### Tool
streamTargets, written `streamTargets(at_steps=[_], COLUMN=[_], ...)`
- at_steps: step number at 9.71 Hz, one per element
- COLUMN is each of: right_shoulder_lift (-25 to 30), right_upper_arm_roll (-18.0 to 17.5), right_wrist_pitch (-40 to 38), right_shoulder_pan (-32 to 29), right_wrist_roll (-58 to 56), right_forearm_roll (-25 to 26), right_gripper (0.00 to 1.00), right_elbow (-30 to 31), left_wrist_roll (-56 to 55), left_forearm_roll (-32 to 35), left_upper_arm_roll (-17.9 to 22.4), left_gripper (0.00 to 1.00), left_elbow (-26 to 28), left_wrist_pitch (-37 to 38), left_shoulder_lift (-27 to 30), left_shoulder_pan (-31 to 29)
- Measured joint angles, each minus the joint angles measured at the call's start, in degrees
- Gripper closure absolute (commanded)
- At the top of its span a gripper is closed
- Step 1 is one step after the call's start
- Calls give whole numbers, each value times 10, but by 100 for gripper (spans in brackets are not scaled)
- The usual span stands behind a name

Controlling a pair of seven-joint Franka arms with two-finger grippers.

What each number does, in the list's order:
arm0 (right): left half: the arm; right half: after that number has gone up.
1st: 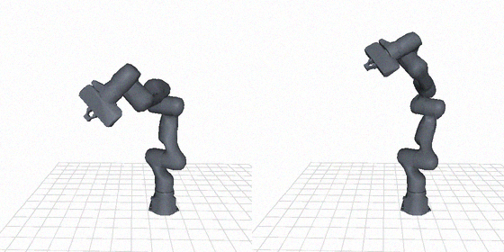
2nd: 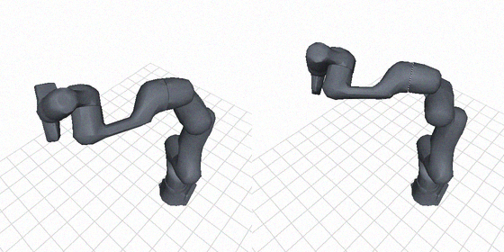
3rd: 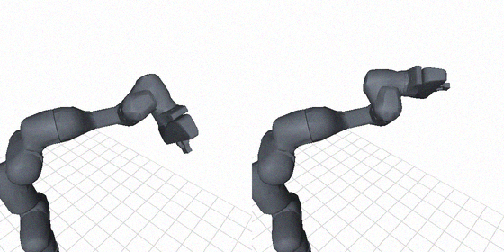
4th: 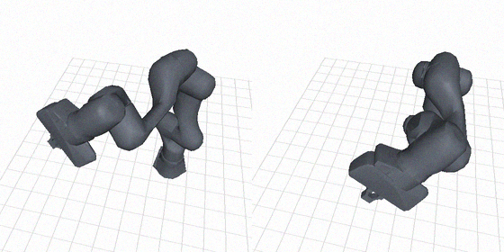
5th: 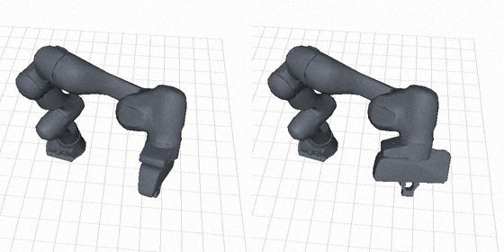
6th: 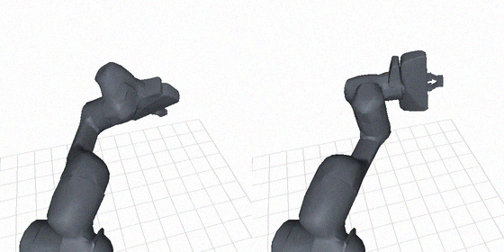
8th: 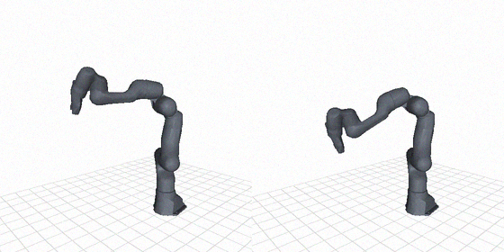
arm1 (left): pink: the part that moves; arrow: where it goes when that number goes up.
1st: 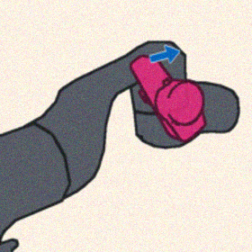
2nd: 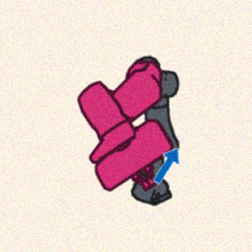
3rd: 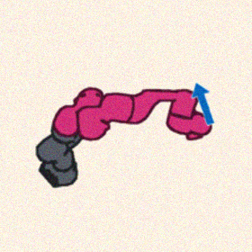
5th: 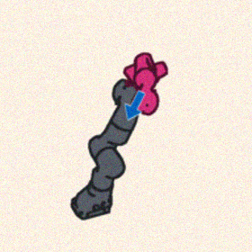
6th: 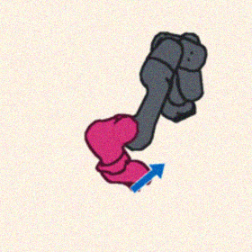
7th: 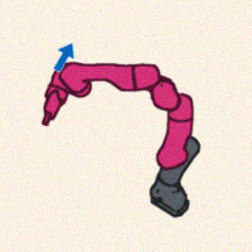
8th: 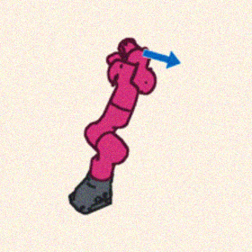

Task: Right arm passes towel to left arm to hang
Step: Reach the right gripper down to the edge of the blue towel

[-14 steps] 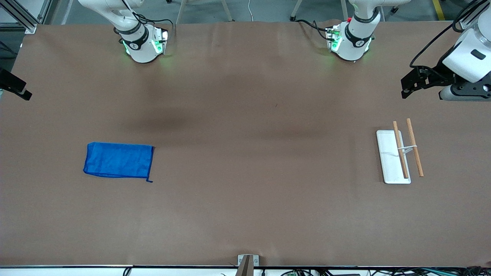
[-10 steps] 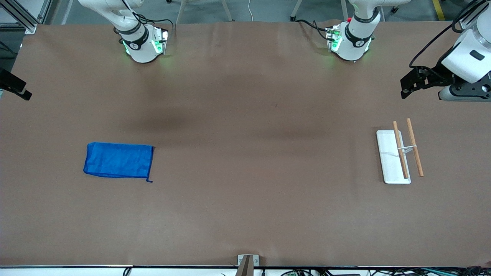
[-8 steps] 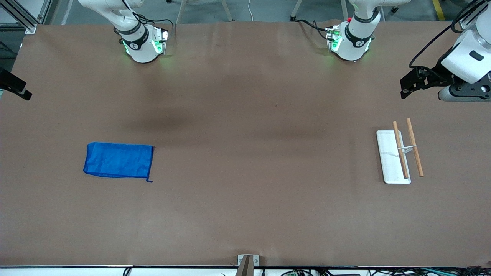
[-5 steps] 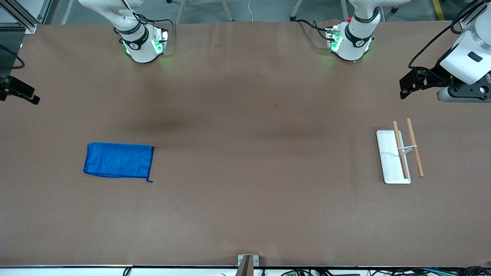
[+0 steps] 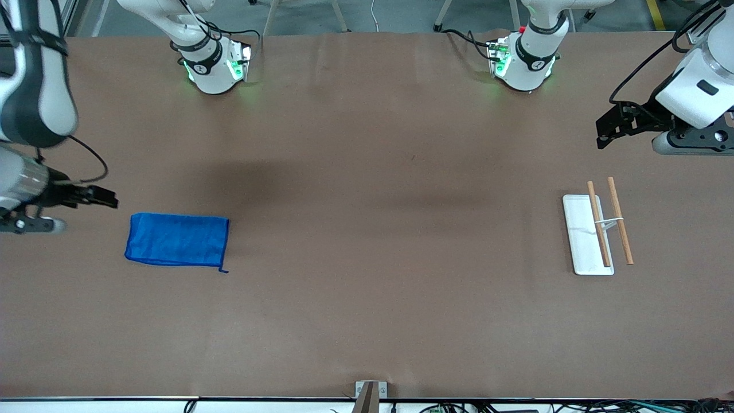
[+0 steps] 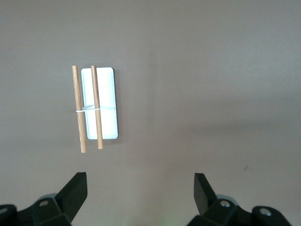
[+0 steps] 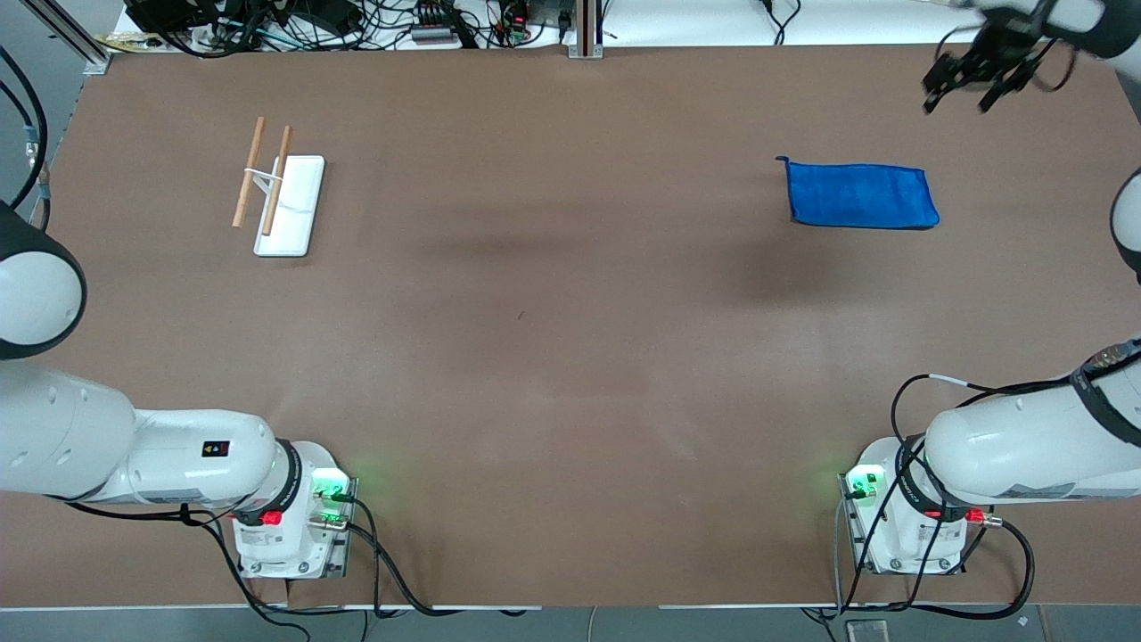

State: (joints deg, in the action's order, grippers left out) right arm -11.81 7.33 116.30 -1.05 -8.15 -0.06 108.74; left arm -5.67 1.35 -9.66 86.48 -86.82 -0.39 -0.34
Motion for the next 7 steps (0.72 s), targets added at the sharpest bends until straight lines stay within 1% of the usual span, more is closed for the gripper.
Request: streamTargets(at_steps=[2,3,6,7], right_shoulder_lift=[-46,-70,-135,-147], right_upper_arm_roll=[-2,-2,-9,-12], right_wrist_pitch=[153,202,318,333], right_shoulder_pan=[1,1,2,2], right_wrist_roll=[-3,-4,-4,-4], right_forearm_roll=[0,0,0,0], right_gripper=[0,0,0,0], right_elbow=[78,97,121,125], left_wrist_roll=[0,0,0,0], left_forearm_roll=[0,0,0,0], left_upper_arm_roll=[0,0,0,0], left_gripper=[0,0,0,0], left_elbow=[0,1,1,1], left_wrist_pitch=[0,0,0,1], left_shoulder_lift=[0,0,0,0], left_shoulder_pan=[0,0,0,0])
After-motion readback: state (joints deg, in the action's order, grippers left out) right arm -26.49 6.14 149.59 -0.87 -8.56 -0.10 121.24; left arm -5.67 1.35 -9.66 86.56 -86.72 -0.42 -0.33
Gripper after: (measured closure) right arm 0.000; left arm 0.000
